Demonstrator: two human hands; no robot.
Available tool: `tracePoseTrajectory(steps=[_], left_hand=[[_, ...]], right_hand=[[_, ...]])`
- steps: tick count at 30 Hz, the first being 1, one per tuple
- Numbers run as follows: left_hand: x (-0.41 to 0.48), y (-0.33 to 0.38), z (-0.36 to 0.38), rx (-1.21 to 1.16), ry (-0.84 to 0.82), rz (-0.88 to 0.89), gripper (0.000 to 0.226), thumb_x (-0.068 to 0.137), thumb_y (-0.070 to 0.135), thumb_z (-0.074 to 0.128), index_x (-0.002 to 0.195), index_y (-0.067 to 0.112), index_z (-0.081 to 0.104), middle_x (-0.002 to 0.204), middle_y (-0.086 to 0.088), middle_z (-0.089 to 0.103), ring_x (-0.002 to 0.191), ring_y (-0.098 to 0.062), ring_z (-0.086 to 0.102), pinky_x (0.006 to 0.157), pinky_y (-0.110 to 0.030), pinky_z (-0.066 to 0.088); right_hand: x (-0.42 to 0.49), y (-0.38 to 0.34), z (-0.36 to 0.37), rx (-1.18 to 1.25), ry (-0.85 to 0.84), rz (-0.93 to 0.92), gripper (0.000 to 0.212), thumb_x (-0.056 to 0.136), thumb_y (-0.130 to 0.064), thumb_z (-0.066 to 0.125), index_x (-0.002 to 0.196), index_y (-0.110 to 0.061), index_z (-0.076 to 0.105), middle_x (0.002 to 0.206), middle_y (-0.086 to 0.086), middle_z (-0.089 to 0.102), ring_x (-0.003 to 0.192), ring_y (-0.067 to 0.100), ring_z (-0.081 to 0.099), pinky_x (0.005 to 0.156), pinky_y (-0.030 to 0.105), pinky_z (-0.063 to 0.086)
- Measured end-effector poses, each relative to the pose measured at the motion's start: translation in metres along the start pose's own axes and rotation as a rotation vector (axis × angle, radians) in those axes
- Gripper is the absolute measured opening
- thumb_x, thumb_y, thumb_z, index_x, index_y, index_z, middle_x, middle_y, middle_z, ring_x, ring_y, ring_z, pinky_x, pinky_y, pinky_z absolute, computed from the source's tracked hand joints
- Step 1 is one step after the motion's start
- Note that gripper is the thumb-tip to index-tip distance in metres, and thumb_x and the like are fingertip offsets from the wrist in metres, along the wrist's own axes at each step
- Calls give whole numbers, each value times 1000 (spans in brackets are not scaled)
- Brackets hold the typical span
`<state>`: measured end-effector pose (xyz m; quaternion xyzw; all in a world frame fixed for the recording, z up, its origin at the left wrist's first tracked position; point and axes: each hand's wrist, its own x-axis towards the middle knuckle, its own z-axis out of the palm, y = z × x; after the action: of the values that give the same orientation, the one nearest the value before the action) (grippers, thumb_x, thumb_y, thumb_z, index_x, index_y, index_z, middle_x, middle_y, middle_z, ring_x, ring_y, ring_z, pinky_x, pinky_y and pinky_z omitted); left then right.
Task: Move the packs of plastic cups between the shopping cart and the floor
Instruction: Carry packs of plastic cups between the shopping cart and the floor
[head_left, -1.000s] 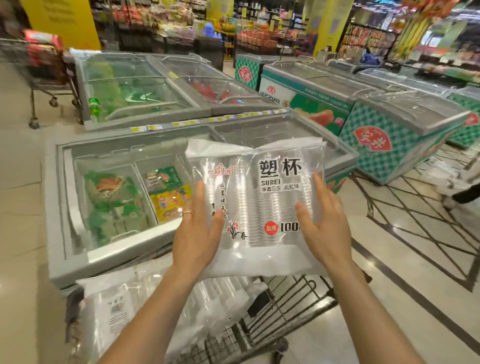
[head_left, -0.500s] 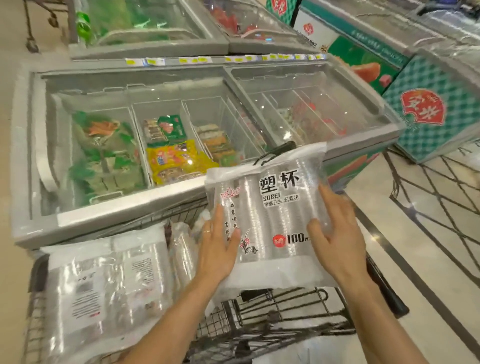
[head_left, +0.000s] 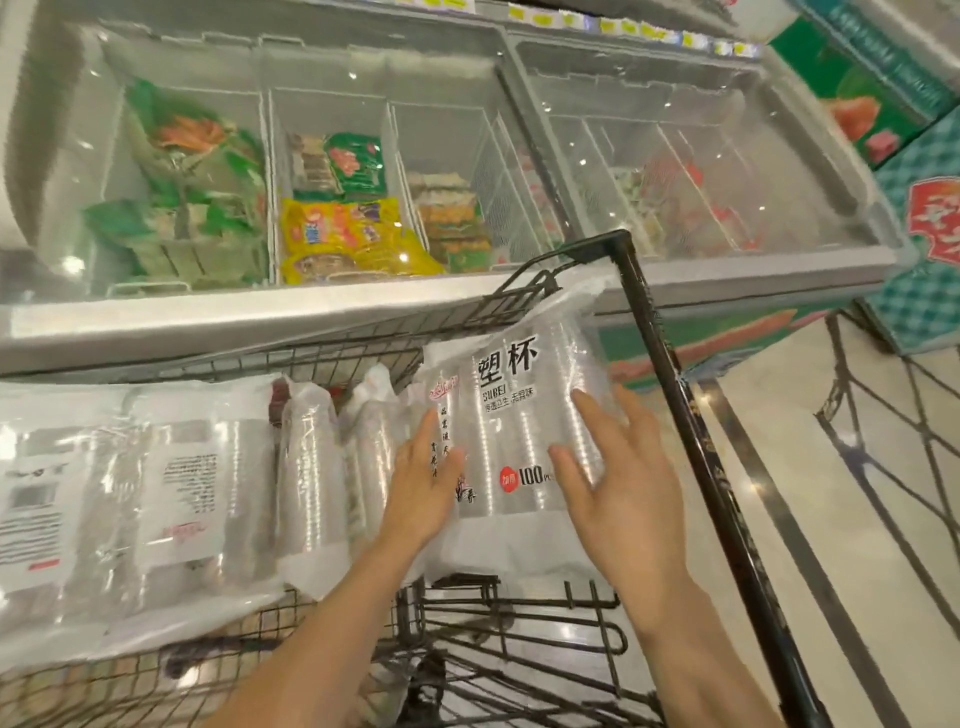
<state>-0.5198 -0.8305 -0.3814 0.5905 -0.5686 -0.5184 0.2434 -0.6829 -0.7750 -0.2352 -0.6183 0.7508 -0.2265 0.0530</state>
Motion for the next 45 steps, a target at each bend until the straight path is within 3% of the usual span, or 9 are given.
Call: tracePoseTrajectory(steps=[3,5,9,18,23,27,32,42,45], left_hand=[[11,-17,6,103,52,-52,62,91,73,28,147,55,7,125,-15,62,115,-38,57,99,-55,46],[14,-24,7,187,54,-62,66,90,75,20,150,51,5,106,-18,65,104,-40,59,94,-51,47],[12,-19,9,192,31,-141,62,101,54,27,154,44,-4,122,-15,48,118,-33,49,97,-38,35],[4,-1,-18,25,-64,-163,69,99,56,36,156,36,2,161,-7,23,145,-27,29,117,-47,24],[-3,30,-52,186,66,-79,67,100,54,36,157,24,17,162,-3,22,146,-25,25,117,-45,23],[-15,67,-99,326,200,45,83,87,71,28,152,21,32,151,-8,43,136,-27,42,108,-45,37],[-51,112,-173,524,430,159,87,82,72,21,150,20,36,151,-8,42,140,-26,37,112,-45,32],[-167,155,-321,808,809,71,74,88,69,26,150,30,35,153,-1,40,139,-22,35,111,-42,27],[-205,156,-358,851,907,31,67,94,66,31,149,28,36,152,-1,41,140,-21,33,111,-41,26]], right_hand=[[4,4,15,-57,-108,-40,57,94,-37,57,146,-25,41,157,12,28,138,30,38,106,46,42],[4,5,21,-141,-166,-66,66,92,-43,49,152,-24,29,160,13,20,143,33,30,107,47,38],[0,5,26,-215,-180,-61,74,89,-49,44,155,-25,19,162,14,15,149,31,14,108,45,32],[9,-2,12,-243,-217,-31,70,88,-59,31,150,-26,32,156,18,30,144,37,26,107,51,32],[29,-16,-12,-158,-205,-22,69,89,-54,40,152,-27,29,158,13,27,146,32,20,111,50,25],[49,-42,-26,-70,-224,-75,67,96,-53,44,154,-31,20,162,4,17,149,24,11,116,46,16],[68,-95,-38,13,-209,-205,69,93,-63,32,154,-33,19,162,1,17,149,21,9,118,45,17],[76,-245,-64,214,-162,-493,75,88,-69,26,153,-32,25,160,1,25,148,22,17,117,49,23],[66,-292,-73,224,-191,-559,69,94,-65,32,154,-34,18,162,-2,17,149,19,9,118,41,12]])
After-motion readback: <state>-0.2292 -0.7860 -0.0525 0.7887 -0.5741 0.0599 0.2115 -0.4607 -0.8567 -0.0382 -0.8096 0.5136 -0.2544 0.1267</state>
